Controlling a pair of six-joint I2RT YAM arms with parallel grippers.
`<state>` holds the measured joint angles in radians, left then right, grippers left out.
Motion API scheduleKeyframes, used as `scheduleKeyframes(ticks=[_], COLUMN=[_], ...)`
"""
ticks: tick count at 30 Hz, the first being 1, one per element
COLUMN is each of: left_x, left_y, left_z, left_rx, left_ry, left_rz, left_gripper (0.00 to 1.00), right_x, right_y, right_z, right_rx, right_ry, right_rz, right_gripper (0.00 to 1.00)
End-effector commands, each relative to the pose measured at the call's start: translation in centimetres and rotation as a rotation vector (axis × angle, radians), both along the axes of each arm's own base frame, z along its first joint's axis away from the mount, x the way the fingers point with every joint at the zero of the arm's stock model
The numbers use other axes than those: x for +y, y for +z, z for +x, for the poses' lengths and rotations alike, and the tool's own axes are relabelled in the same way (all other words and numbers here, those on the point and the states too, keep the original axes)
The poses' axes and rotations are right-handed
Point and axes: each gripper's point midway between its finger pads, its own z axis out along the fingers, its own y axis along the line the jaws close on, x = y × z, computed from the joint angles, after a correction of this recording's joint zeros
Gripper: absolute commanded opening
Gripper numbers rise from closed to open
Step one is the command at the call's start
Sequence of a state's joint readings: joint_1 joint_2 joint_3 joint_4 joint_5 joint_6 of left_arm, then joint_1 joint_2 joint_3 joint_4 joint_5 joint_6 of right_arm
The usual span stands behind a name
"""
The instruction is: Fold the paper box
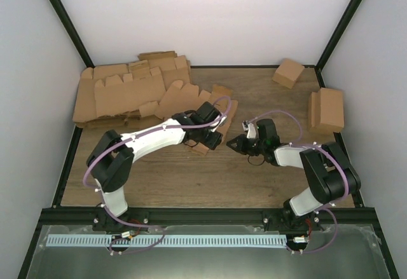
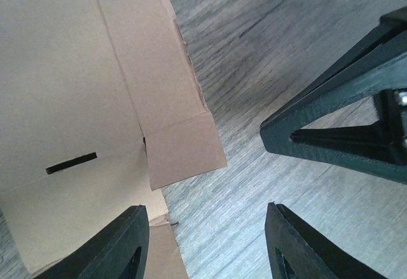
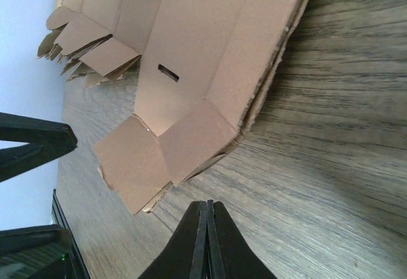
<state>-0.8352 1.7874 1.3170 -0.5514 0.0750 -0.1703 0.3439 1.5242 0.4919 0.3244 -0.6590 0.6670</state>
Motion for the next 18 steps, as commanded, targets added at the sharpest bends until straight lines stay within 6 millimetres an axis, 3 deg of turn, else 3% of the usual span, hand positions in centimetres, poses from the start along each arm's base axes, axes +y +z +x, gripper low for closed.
scheduleKeyframes(ticks=[1, 7, 13, 18], left_x=[-0.4, -1.0, -1.3, -1.7], left_y=[-1.4, -2.4, -3.1, -3.8], left_z=[0.5, 1.7, 2.4, 2.2], left_rx=[-0.030, -0.080, -0.092, -0.077], left_ry=[-0.049, -0.088, -0.107, -0.116], left_rz=[0.088, 0.166, 0.190, 0.180], left_gripper=[0.51, 0.40, 0.44, 0.57], right_x=[-0.6, -1.8, -2.5, -2.7], right_y=[-0.5, -0.8, -1.0, -0.9], right_z=[0.7, 0.8, 0.8, 0.8], right_rx=[0.027, 0.058, 0.065, 0.060], right_ry=[-0.048, -0.094, -0.109, -0.114], right_rz=[-0.023, 0.027, 0.044, 0.047], right_gripper=[0.02, 0.09, 0.13, 0.15])
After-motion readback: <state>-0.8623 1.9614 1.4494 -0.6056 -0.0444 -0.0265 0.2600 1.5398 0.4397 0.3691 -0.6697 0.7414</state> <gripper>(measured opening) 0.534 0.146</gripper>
